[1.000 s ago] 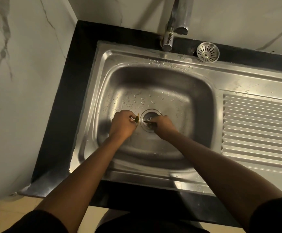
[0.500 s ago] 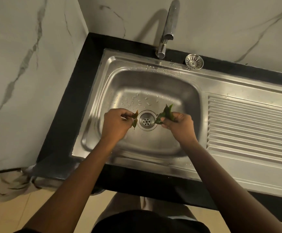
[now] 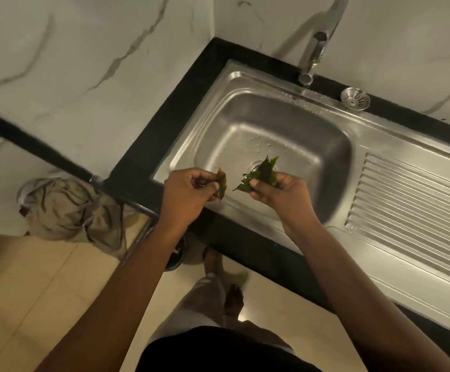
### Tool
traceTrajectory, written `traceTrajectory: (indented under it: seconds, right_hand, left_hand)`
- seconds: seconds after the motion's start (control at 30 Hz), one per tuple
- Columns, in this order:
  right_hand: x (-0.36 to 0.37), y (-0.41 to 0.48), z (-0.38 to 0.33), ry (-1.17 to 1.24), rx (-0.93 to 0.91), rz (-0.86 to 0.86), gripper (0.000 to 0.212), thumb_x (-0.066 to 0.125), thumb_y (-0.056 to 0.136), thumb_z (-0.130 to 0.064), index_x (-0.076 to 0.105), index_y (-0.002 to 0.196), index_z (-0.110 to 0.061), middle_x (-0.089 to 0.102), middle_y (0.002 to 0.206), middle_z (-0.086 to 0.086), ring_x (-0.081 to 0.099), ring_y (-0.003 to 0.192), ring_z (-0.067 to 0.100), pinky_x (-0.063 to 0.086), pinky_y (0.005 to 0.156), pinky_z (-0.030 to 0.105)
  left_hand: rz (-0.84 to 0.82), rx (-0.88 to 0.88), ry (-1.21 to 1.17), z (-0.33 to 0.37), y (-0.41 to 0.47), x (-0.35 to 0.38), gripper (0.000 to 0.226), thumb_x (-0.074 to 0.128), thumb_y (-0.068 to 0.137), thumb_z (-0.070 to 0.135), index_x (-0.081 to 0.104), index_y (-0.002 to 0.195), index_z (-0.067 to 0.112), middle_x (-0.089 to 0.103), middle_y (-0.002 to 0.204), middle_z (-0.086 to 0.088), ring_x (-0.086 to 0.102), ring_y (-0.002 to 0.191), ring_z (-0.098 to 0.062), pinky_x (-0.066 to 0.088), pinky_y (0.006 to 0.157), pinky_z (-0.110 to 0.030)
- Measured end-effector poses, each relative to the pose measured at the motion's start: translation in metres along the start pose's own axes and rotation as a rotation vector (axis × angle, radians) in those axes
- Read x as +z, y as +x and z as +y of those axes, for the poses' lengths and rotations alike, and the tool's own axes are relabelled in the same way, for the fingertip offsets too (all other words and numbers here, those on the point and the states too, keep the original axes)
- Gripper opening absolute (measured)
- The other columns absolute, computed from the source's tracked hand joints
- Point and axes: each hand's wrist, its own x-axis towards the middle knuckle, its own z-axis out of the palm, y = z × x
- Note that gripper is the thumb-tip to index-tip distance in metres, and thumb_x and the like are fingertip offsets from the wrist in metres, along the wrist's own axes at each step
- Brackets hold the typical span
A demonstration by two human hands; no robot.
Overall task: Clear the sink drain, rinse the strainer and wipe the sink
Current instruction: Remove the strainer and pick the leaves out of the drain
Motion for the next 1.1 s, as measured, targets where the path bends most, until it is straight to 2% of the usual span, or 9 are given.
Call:
traceTrajectory:
  seconds: [0.23, 0.37, 0.47, 0.6, 0.73, 0.83, 0.93, 1.0, 1.1]
  right_hand:
    - [0.072, -0.048, 0.011, 0.034, 0.094, -0.222, 0.014, 0.078, 0.092, -0.006, 0.078, 0.105, -0.01, 0.082, 0.103, 0.008, 0.08, 0.099, 0.022, 0.064, 0.082, 0.025]
    - [0.115, -0.064, 0.043, -0.066, 0.171, -0.333, 0.016, 0.078, 0.093, -0.008, 0.078, 0.109, -0.008, 0.082, 0.103, 0.009, 0.079, 0.1, 0.026, 0.065, 0.088, 0.034]
    - [0.148, -0.068, 0.077, -0.144, 0.249, -0.349, 0.018, 0.077, 0.094, -0.009, 0.077, 0.112, -0.006, 0.082, 0.101, 0.009, 0.08, 0.096, 0.028, 0.066, 0.082, 0.033]
    - [0.192, -0.06, 0.133, -0.278, 0.339, -0.317, 0.027, 0.074, 0.097, -0.01, 0.071, 0.123, -0.002, 0.079, 0.11, 0.014, 0.08, 0.094, 0.024, 0.066, 0.079, 0.033]
    - [0.228, -0.034, 0.199, -0.374, 0.441, -0.293, 0.037, 0.069, 0.101, -0.013, 0.062, 0.137, -0.003, 0.075, 0.123, 0.015, 0.079, 0.101, 0.024, 0.064, 0.075, 0.027]
    - [0.25, -0.01, 0.246, -0.424, 0.511, -0.246, 0.043, 0.067, 0.101, -0.008, 0.058, 0.142, 0.002, 0.07, 0.13, 0.021, 0.076, 0.104, 0.03, 0.064, 0.083, 0.034]
    - [0.271, 0.017, 0.291, -0.458, 0.52, -0.239, 0.042, 0.065, 0.102, -0.004, 0.056, 0.141, 0.009, 0.068, 0.13, 0.029, 0.072, 0.082, 0.022, 0.062, 0.06, 0.02]
    - [0.279, 0.034, 0.318, -0.486, 0.529, -0.223, 0.044, 0.064, 0.102, -0.002, 0.053, 0.144, 0.01, 0.066, 0.131, 0.03, 0.072, 0.089, 0.027, 0.058, 0.052, 0.016]
    - [0.292, 0.062, 0.366, -0.563, 0.537, -0.21, 0.043, 0.065, 0.102, -0.002, 0.055, 0.143, 0.008, 0.068, 0.129, 0.029, 0.074, 0.102, 0.035, 0.061, 0.057, 0.02]
  left_hand:
    - [0.195, -0.085, -0.014, -0.049, -0.056, -0.071, 0.016, 0.085, 0.089, 0.016, 0.082, 0.095, 0.03, 0.084, 0.092, 0.003, 0.082, 0.086, -0.017, 0.068, 0.082, -0.042]
    - [0.298, -0.202, -0.015, -0.089, -0.081, -0.105, 0.018, 0.084, 0.088, 0.009, 0.081, 0.087, 0.027, 0.083, 0.085, -0.001, 0.082, 0.079, -0.023, 0.068, 0.083, -0.05]
    - [0.329, -0.275, -0.006, -0.123, -0.092, -0.125, 0.032, 0.083, 0.087, 0.005, 0.078, 0.077, 0.035, 0.081, 0.072, 0.008, 0.08, 0.068, -0.015, 0.069, 0.076, -0.043]
    - [0.369, -0.402, -0.033, -0.186, -0.095, -0.15, 0.034, 0.082, 0.084, -0.003, 0.077, 0.077, 0.031, 0.079, 0.073, -0.001, 0.08, 0.07, -0.031, 0.068, 0.076, -0.055]
    - [0.38, -0.478, -0.037, -0.257, -0.091, -0.164, 0.05, 0.079, 0.083, -0.004, 0.079, 0.064, 0.041, 0.076, 0.061, 0.011, 0.079, 0.061, -0.027, 0.068, 0.07, -0.053]
    - [0.39, -0.552, -0.052, -0.312, -0.085, -0.166, 0.032, 0.078, 0.083, -0.002, 0.08, 0.072, 0.028, 0.078, 0.064, -0.001, 0.079, 0.063, -0.032, 0.067, 0.069, -0.058]
    - [0.385, -0.618, -0.041, -0.362, -0.075, -0.164, 0.007, 0.076, 0.086, 0.004, 0.081, 0.084, 0.009, 0.079, 0.073, -0.013, 0.08, 0.068, -0.032, 0.068, 0.068, -0.051]
    - [0.407, -0.688, -0.079, -0.388, -0.069, -0.158, 0.007, 0.077, 0.09, 0.007, 0.079, 0.086, 0.012, 0.08, 0.079, -0.015, 0.081, 0.07, -0.03, 0.069, 0.066, -0.042]
    - [0.415, -0.758, -0.125, -0.427, -0.055, -0.151, 0.004, 0.076, 0.091, 0.006, 0.08, 0.091, 0.004, 0.081, 0.085, -0.021, 0.082, 0.076, -0.035, 0.069, 0.074, -0.051]
